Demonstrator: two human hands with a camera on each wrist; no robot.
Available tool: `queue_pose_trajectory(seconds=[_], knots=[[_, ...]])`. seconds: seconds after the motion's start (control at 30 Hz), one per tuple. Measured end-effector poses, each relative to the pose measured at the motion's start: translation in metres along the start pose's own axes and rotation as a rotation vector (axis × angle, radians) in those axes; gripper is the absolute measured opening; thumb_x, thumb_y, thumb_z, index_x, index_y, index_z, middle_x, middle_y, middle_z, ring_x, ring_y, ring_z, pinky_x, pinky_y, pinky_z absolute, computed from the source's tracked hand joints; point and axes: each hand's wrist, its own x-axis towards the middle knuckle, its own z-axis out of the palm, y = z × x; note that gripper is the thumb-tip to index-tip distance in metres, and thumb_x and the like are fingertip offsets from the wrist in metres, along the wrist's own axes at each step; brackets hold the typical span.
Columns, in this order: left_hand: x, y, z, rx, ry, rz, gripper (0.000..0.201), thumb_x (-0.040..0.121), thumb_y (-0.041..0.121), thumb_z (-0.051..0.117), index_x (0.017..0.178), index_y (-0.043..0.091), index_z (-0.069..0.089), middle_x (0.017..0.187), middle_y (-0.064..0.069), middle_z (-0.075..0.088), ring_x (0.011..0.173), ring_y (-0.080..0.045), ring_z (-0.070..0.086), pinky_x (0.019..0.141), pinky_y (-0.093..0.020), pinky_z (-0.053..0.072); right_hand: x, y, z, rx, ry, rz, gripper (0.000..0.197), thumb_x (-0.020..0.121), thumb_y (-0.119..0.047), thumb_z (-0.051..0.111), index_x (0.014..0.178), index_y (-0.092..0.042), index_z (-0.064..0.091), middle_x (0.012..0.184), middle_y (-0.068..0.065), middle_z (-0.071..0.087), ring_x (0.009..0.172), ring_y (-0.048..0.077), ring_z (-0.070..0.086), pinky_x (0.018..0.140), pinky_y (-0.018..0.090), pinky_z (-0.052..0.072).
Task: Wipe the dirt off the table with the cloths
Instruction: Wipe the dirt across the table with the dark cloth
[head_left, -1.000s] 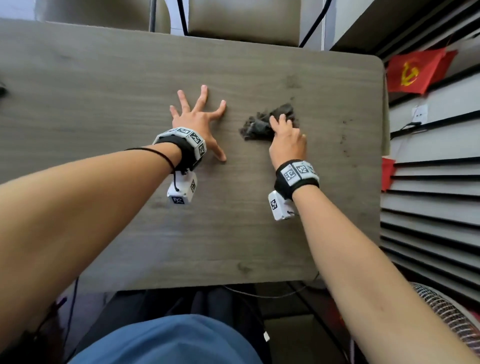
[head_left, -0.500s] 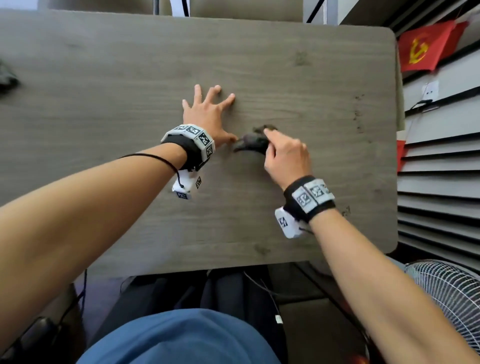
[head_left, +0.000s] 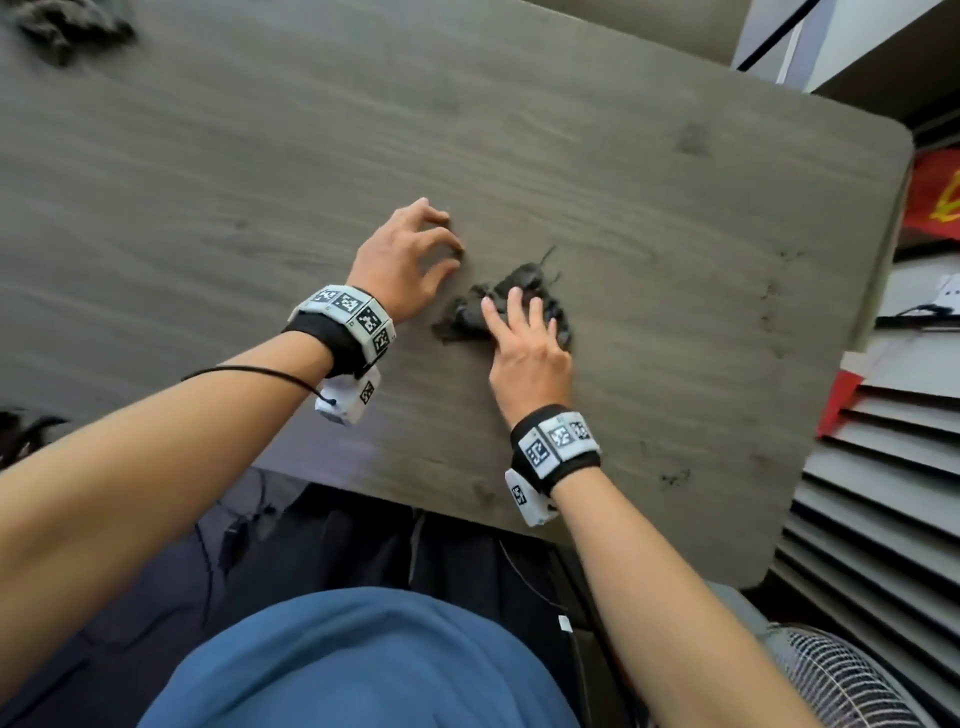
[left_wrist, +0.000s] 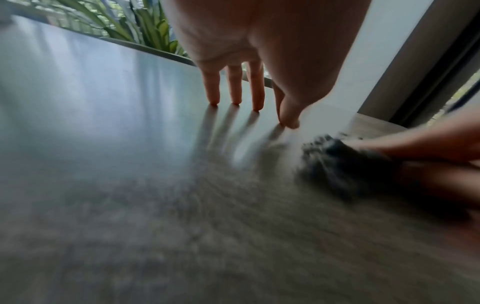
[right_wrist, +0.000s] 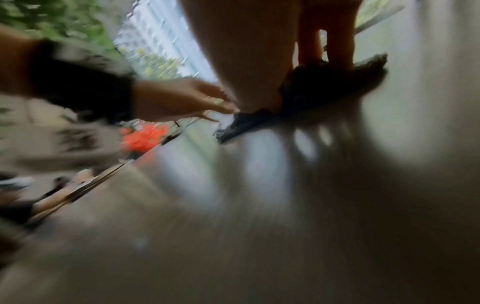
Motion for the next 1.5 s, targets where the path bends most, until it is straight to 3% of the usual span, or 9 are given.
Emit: queue_pose_trajectory(seconds=[0.2, 0.3, 0.43, 0.6, 0.73, 0.93, 1.1, 1.33, 1.5], knots=[[-0.02, 0.004, 0.008, -0.07, 0.033, -0.062, 0.017, 0.081, 0.029, 0.083, 0.077, 0.014, 0.075, 0.131, -0.009, 0.063, 0.138, -0.026, 0.048, 0.117, -0.045, 0.036, -0.07, 0.005, -0.009, 0.057, -0.166, -0.209, 0.051, 0.07, -0.008, 0.07, 0.116, -0.031, 0.068, 0.123, 0.002, 0.066, 0.094, 0.026, 0.069, 0.066, 0.036, 0.057], [-0.025, 0.006, 0.01, -0.044, 0.038, -0.026, 0.021, 0.079, 0.031, 0.085, 0.077, 0.015, 0.072, 0.136, -0.011, 0.059, 0.141, -0.026, 0.043, 0.118, -0.05, 0.033, -0.031, 0.02, -0.04, 0.21, -0.009, -0.099, 0.034, 0.074, -0.016, 0.07, 0.106, -0.029, 0.073, 0.099, 0.001, 0.074, 0.069, 0.027, 0.071, 0.054, 0.037, 0.056], [-0.027, 0.006, 0.013, -0.028, 0.051, -0.005, 0.022, 0.083, 0.037, 0.08, 0.092, 0.019, 0.071, 0.139, -0.01, 0.055, 0.143, -0.027, 0.04, 0.12, -0.05, 0.03, 0.061, 0.059, -0.078, 0.227, 0.164, 0.12, 0.034, 0.084, -0.021, 0.056, 0.114, -0.028, 0.07, 0.103, 0.004, 0.071, 0.089, 0.032, 0.068, 0.072, 0.038, 0.054], [-0.032, 0.002, 0.013, 0.074, 0.009, 0.017, 0.041, 0.087, 0.046, 0.07, 0.12, 0.024, 0.062, 0.146, -0.003, 0.048, 0.148, -0.029, 0.032, 0.123, -0.049, 0.023, 0.116, 0.074, -0.061, -0.075, -0.134, 0.249, 0.042, 0.095, -0.028, 0.051, 0.137, -0.028, 0.049, 0.142, 0.013, 0.044, 0.118, 0.035, 0.051, 0.089, 0.042, 0.046], [-0.035, 0.001, 0.01, 0.173, -0.038, 0.03, 0.053, 0.085, 0.056, 0.064, 0.131, 0.031, 0.054, 0.152, 0.002, 0.041, 0.15, -0.027, 0.027, 0.123, -0.052, 0.018, 0.079, 0.042, -0.029, -0.132, -0.081, 0.15, 0.044, 0.094, -0.026, 0.049, 0.138, -0.03, 0.044, 0.147, 0.01, 0.039, 0.119, 0.032, 0.05, 0.082, 0.043, 0.049], [-0.046, 0.002, -0.005, 0.329, -0.171, -0.057, 0.081, 0.076, 0.068, 0.065, 0.147, 0.045, 0.036, 0.163, 0.01, 0.025, 0.153, -0.023, 0.018, 0.121, -0.058, 0.017, -0.052, -0.014, 0.01, -0.068, -0.013, -0.084, 0.054, 0.071, -0.005, 0.073, 0.121, -0.026, 0.067, 0.131, 0.008, 0.061, 0.11, 0.029, 0.063, 0.08, 0.042, 0.056], [-0.058, 0.003, -0.016, 0.366, -0.293, -0.138, 0.098, 0.069, 0.073, 0.069, 0.153, 0.052, 0.021, 0.165, 0.013, 0.013, 0.154, -0.021, 0.008, 0.113, -0.069, 0.023, -0.04, -0.007, -0.017, -0.027, -0.007, -0.19, 0.045, 0.067, -0.009, 0.073, 0.108, -0.029, 0.072, 0.107, 0.005, 0.072, 0.075, 0.027, 0.07, 0.05, 0.032, 0.052], [-0.086, 0.003, -0.02, 0.348, -0.363, -0.231, 0.11, 0.066, 0.072, 0.074, 0.155, 0.051, 0.012, 0.165, 0.015, 0.004, 0.154, -0.02, 0.001, 0.106, -0.078, 0.026, 0.058, 0.026, -0.034, -0.041, 0.005, 0.167, 0.045, 0.087, -0.014, 0.046, 0.127, -0.029, 0.061, 0.123, 0.008, 0.063, 0.099, 0.036, 0.063, 0.082, 0.041, 0.051], [-0.094, 0.003, -0.022, 0.368, -0.387, -0.232, 0.114, 0.066, 0.072, 0.075, 0.156, 0.05, 0.007, 0.165, 0.016, 0.0, 0.154, -0.022, 0.0, 0.104, -0.079, 0.028, -0.014, 0.002, 0.01, -0.037, 0.042, -0.072, 0.048, 0.082, -0.009, 0.049, 0.123, -0.028, 0.064, 0.132, 0.006, 0.06, 0.107, 0.033, 0.061, 0.088, 0.043, 0.051]])
